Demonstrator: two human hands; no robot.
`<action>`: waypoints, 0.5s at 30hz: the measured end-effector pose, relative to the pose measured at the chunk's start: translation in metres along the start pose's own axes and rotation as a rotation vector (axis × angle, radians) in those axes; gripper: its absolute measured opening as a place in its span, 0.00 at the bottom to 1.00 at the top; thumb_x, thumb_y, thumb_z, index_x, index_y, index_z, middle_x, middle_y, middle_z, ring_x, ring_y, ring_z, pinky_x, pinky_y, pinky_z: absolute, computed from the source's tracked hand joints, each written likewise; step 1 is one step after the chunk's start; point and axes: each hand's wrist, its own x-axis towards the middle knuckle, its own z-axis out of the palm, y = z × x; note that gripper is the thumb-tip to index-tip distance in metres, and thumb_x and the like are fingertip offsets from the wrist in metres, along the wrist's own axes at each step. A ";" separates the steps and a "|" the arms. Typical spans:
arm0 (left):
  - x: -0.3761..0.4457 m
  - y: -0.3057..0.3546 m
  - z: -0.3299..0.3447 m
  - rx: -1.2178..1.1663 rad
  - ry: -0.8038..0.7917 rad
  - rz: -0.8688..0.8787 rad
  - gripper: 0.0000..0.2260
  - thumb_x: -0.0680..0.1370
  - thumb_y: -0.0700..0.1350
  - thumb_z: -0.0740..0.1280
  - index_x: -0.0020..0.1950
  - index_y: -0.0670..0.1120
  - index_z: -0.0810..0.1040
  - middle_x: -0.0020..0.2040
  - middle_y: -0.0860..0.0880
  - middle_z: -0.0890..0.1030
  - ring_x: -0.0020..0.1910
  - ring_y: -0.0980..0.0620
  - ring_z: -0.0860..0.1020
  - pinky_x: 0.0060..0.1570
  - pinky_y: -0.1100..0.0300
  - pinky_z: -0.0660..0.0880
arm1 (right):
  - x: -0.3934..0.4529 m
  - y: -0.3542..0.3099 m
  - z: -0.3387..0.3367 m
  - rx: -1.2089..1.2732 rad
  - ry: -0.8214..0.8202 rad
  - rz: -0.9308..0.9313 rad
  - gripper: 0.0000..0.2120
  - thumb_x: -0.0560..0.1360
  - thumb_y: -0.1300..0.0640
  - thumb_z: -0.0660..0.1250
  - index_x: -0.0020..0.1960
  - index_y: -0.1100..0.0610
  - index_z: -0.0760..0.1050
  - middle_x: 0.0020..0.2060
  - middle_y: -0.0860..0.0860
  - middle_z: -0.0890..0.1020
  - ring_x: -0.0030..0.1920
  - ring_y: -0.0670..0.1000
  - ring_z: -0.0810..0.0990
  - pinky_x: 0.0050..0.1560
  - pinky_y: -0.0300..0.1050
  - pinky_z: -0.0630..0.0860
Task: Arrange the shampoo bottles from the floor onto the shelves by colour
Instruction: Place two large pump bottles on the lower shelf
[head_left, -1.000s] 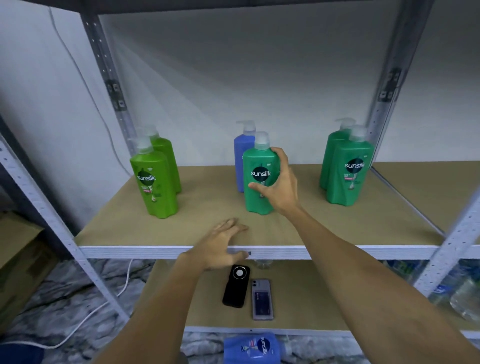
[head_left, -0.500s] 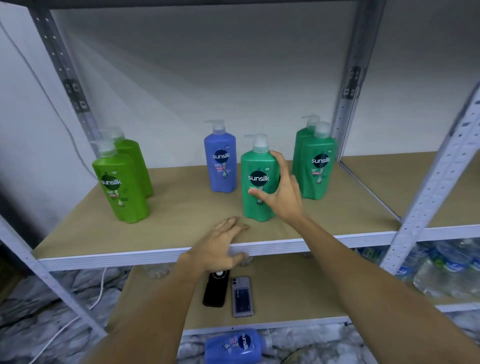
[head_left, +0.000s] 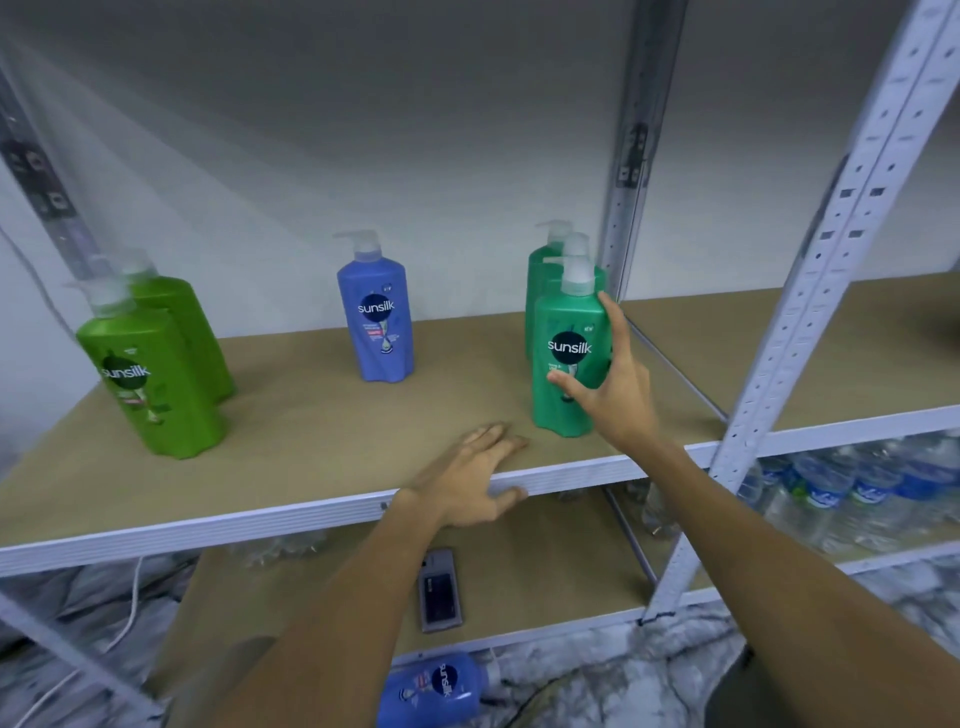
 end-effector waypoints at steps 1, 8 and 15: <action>0.003 0.003 0.001 -0.002 0.008 0.004 0.30 0.79 0.58 0.65 0.79 0.53 0.61 0.81 0.46 0.56 0.80 0.48 0.54 0.77 0.59 0.48 | 0.000 0.002 -0.004 0.002 0.008 0.007 0.49 0.71 0.55 0.79 0.77 0.33 0.52 0.64 0.45 0.78 0.59 0.49 0.80 0.61 0.55 0.79; 0.011 0.002 0.007 -0.019 0.044 0.000 0.27 0.80 0.58 0.64 0.78 0.53 0.64 0.80 0.47 0.59 0.79 0.49 0.56 0.78 0.57 0.51 | -0.006 0.015 -0.009 0.034 0.065 0.040 0.48 0.73 0.57 0.77 0.79 0.34 0.49 0.66 0.40 0.75 0.62 0.46 0.77 0.62 0.52 0.78; -0.002 0.009 0.008 -0.093 0.048 -0.063 0.26 0.80 0.56 0.65 0.78 0.53 0.65 0.80 0.48 0.60 0.80 0.50 0.55 0.77 0.61 0.49 | -0.037 0.039 -0.002 0.078 0.071 0.122 0.46 0.75 0.60 0.73 0.79 0.32 0.50 0.61 0.25 0.74 0.64 0.47 0.79 0.63 0.59 0.79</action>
